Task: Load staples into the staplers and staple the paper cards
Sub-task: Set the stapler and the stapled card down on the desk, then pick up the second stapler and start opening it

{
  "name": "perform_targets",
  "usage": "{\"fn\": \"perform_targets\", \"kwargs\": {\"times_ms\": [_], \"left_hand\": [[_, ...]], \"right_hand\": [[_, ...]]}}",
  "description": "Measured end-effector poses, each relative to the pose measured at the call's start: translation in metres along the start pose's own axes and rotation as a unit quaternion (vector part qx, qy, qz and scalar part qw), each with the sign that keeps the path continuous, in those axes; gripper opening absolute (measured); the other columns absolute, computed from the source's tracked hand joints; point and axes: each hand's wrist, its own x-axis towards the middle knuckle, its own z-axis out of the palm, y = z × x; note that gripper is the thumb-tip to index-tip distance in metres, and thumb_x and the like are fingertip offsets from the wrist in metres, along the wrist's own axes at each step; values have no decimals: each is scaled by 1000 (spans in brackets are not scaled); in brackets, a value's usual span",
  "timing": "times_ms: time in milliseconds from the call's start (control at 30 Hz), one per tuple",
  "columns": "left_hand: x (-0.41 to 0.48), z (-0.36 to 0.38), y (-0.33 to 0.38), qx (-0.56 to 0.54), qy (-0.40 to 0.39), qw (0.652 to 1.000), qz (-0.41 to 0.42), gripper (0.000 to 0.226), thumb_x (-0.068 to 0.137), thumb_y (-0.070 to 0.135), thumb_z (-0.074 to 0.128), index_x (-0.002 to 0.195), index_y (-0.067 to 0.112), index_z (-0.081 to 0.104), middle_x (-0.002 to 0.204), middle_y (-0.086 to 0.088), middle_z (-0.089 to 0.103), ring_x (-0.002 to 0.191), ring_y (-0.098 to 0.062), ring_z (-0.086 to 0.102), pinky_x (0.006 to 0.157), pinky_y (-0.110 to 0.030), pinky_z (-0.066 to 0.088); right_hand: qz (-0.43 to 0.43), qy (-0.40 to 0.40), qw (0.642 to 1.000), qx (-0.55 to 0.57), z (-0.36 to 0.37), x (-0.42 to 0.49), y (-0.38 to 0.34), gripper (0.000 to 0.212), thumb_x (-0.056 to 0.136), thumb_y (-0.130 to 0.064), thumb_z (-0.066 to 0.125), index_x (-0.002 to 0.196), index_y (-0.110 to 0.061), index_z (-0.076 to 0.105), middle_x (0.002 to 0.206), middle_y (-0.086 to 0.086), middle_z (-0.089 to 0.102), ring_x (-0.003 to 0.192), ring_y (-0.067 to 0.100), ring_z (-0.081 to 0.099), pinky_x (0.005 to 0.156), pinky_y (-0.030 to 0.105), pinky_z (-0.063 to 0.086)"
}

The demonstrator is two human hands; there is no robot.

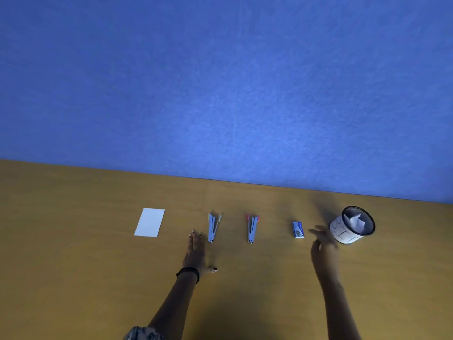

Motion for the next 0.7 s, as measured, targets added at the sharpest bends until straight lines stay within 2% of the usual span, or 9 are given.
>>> {"fn": "perform_targets", "kwargs": {"times_ms": [67,167,333,500,600,700], "left_hand": [[0,1,-6,-23,0,1000,11,118,77,37,74,148,5,-14,156,-14,-23,146,-29,-16,118,-31,20],[0,1,-12,-20,13,1000,19,117,77,35,75,148,6,-13,157,-9,-22,147,-24,-13,117,-29,22],[3,4,-14,-22,38,998,41,112,79,36,73,149,9,-10,158,-8,-20,147,-24,-12,116,-28,23],[5,10,-20,-24,56,997,47,113,79,39,72,149,9,-11,157,-9,-20,147,-25,-13,117,-28,19],[9,13,-21,-25,68,996,57,112,79,40,71,149,9,-10,157,-9,-21,147,-25,-14,117,-27,21],[11,16,-23,-26,84,994,63,111,79,41,70,150,10,-10,158,-9,-19,147,-24,-13,117,-26,23]], "right_hand": [[-48,-39,998,29,16,-25,-14,44,68,26,48,100,3,68,113,22,60,104,37,60,89,29,43],[-57,-120,991,28,43,-54,-26,45,70,25,47,101,0,69,115,19,60,109,33,59,93,31,44],[-33,-223,974,28,71,-74,-44,45,78,16,44,116,0,61,125,15,54,119,29,52,99,26,39],[-15,-231,973,-3,85,-61,-65,53,84,5,47,136,-3,41,134,16,46,123,33,44,102,35,38],[7,-238,970,-41,95,-41,-82,59,90,-11,51,144,-9,26,135,18,40,117,38,43,97,41,39],[7,-252,965,-70,106,-24,-98,66,90,-26,55,145,-12,20,138,19,36,121,40,39,97,46,40]]}}
